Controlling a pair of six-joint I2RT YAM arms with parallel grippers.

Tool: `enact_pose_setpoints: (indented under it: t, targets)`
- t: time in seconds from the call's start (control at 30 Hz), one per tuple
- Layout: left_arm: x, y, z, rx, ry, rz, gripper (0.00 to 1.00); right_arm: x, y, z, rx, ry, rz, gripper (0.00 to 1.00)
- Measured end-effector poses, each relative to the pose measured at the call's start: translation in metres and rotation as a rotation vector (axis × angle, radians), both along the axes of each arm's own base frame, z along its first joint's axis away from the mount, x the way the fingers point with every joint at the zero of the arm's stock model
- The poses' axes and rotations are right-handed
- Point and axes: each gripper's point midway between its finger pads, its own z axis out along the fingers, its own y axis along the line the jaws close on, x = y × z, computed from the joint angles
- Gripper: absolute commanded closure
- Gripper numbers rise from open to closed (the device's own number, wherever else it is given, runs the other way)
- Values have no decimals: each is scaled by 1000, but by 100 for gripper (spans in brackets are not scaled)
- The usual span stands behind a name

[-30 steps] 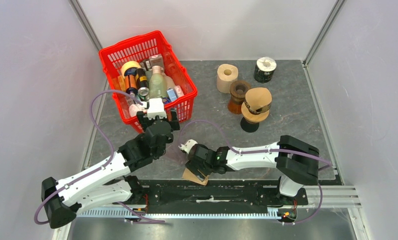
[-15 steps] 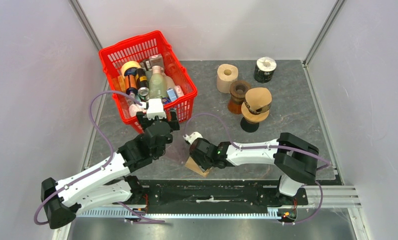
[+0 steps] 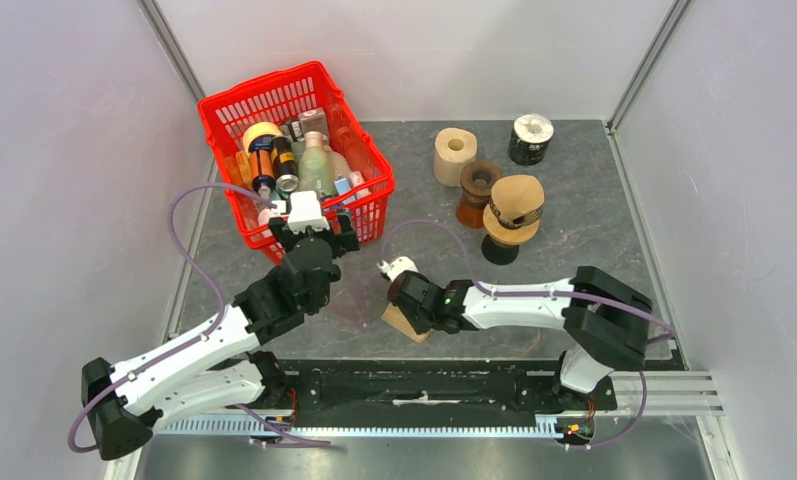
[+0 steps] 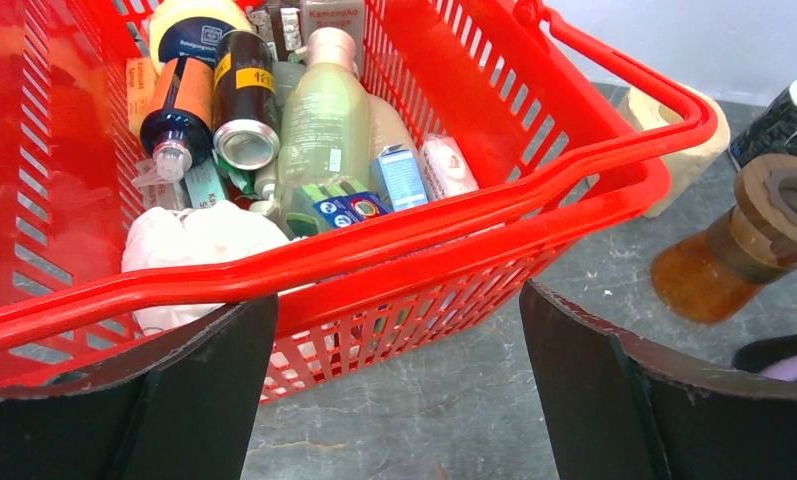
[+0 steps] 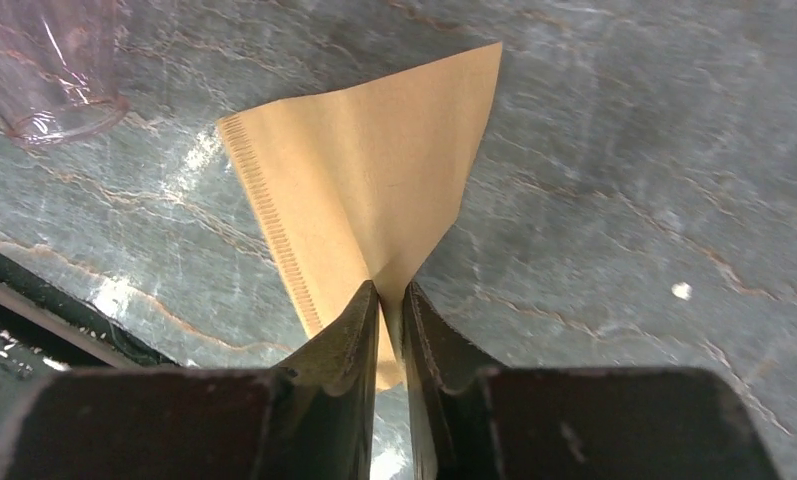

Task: Place the coffee filter in the dripper
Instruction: Pick up the coffee filter from the center of the board.

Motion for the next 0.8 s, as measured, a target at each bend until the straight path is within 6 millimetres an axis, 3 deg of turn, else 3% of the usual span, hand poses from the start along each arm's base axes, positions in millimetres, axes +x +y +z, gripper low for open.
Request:
enact_pose_setpoints:
  t: [0.23, 0.43, 0.63, 0.8]
  targets:
    - [4, -5, 10, -32, -32, -21, 3, 15, -14, 46, 105, -84, -66, 85]
    - [4, -30, 13, -70, -35, -151, 0, 29, -30, 93, 247, -150, -136, 85]
    - [-5, -79, 16, -119, -26, -423, 0, 37, -56, 133, 363, -215, -196, 84]
    - [-27, -142, 13, -143, 27, -764, 0, 45, -85, 176, 464, -299, -251, 84]
